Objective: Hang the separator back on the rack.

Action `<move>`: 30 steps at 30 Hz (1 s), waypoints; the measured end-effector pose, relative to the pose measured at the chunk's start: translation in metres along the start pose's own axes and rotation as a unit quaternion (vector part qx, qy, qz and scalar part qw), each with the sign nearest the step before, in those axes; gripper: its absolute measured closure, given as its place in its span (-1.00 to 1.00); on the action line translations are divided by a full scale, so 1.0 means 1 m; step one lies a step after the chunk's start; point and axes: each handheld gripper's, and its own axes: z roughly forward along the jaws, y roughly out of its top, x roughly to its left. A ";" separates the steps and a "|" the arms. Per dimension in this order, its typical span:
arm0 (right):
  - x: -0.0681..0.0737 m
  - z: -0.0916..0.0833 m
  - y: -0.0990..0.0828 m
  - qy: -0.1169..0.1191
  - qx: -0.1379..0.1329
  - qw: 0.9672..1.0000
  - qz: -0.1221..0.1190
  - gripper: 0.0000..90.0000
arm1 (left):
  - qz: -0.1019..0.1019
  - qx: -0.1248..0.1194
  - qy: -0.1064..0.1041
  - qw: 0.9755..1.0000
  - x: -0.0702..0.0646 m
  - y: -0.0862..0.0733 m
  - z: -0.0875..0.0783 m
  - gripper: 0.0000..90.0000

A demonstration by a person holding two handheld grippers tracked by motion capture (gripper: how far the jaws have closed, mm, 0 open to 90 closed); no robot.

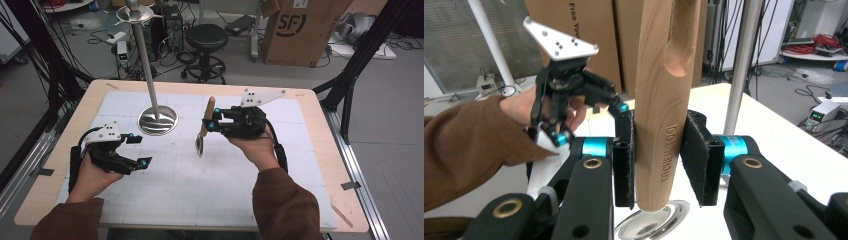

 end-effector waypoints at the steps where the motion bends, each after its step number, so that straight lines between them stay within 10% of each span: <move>1: -0.002 0.001 0.003 0.000 0.002 1.000 0.002 0.52 | 0.000 0.000 0.001 1.000 0.000 0.000 0.000 -0.62; 30: -0.043 0.033 0.090 -0.022 0.030 0.999 -0.015 0.52 | -0.008 -0.020 -0.002 1.000 0.003 0.000 -0.010 -0.62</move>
